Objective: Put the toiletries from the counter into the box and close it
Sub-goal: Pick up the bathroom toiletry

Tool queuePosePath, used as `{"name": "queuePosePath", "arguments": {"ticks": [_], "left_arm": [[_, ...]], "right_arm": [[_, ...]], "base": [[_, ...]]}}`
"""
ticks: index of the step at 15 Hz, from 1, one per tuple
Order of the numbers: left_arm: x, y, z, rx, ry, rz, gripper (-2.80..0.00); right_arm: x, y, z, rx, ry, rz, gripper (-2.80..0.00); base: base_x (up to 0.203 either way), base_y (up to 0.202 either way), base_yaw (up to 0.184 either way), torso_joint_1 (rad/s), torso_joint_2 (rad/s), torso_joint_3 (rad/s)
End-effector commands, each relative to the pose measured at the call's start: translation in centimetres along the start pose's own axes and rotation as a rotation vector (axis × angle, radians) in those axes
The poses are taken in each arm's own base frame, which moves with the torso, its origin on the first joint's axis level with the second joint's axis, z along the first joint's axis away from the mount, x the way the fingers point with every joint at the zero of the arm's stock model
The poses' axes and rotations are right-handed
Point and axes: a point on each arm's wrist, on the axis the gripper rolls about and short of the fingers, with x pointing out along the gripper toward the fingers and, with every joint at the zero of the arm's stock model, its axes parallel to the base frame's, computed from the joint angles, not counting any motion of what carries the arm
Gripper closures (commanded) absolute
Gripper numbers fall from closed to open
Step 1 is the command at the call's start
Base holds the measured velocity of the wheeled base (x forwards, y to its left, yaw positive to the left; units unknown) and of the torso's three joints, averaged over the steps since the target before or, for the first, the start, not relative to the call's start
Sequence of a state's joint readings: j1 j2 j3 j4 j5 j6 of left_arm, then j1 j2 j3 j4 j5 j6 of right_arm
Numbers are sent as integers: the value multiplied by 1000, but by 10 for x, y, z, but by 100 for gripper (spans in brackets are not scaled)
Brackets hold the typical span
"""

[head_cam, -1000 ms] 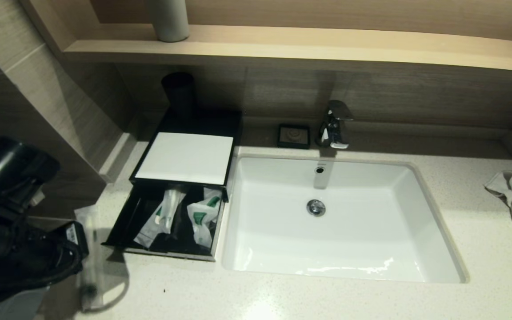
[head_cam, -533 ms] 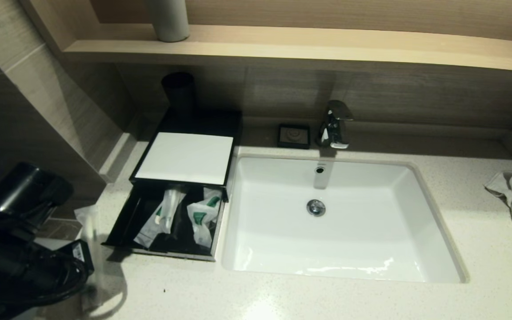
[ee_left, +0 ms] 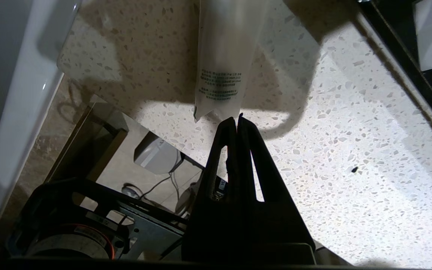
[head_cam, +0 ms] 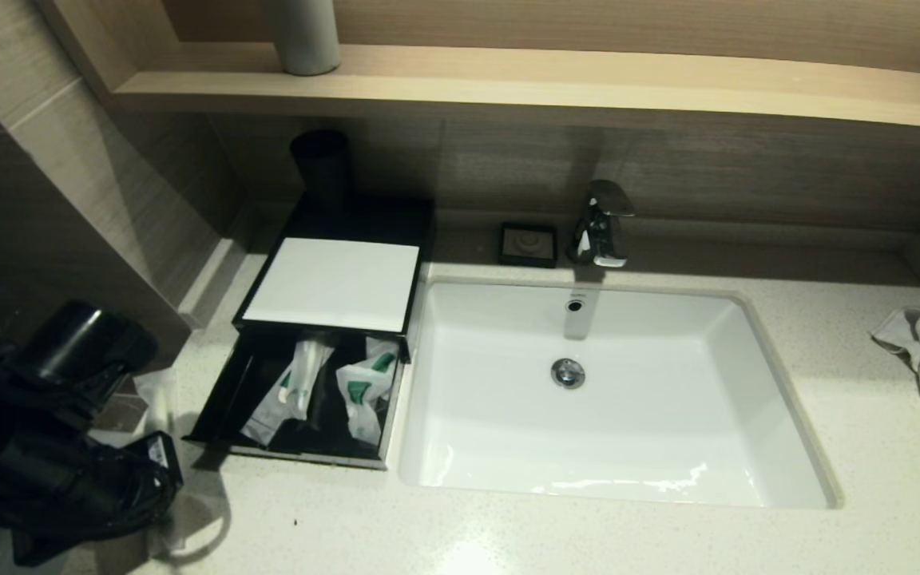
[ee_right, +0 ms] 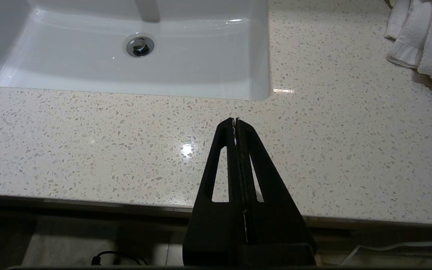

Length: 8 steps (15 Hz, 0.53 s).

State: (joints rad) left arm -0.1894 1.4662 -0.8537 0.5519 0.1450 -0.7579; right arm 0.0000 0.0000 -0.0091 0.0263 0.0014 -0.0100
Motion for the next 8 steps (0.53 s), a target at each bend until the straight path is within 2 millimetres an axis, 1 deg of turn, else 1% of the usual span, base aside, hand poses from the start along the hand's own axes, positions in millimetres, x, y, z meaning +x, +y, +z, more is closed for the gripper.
{"name": "queuePosePath", "arguments": {"ticks": [1,3,8], "left_arm": [[8,2,2,0,9,17,0],[14,5,5,6,-1,19,0],[13,7,8,7,-10,11,0]], "right_arm": [[0,0,0,-1,0,0,0],[0,0,0,-1,0,0,0],[0,0,0,-1,1,0,0]], "base": [[0,0,0,0,0,0],[0,0,0,0,0,0],[0,0,0,0,0,0]]}}
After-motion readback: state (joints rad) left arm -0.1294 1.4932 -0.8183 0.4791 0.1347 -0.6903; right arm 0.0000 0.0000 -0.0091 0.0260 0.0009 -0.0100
